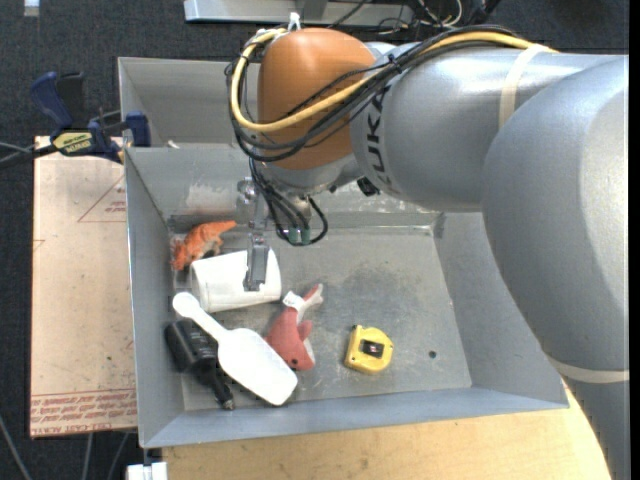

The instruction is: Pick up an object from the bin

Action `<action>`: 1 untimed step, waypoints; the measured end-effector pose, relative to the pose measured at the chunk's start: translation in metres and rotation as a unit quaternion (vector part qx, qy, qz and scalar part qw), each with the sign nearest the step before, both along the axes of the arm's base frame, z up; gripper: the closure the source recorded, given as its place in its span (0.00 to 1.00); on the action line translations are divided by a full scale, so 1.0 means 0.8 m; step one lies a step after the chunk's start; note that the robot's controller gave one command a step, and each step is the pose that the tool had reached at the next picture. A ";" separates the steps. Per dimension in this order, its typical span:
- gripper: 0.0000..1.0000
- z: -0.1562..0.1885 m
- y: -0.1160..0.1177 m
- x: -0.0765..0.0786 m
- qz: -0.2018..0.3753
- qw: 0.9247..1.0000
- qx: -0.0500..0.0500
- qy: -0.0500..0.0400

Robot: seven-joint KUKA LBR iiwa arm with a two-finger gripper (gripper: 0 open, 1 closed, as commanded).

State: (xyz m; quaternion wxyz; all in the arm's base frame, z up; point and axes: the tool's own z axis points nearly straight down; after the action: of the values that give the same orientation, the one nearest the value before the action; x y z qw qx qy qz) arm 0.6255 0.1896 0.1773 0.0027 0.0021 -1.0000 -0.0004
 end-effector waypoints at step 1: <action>0.00 0.006 -0.001 0.002 -0.001 1.000 0.000 -0.003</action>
Offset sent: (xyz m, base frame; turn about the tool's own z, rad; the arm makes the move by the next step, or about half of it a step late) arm -0.0178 -0.0468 -0.1016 0.0585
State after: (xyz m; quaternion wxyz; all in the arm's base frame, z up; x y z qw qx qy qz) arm 0.6268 0.1888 0.1824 -0.0003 0.0007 -1.0000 -0.0009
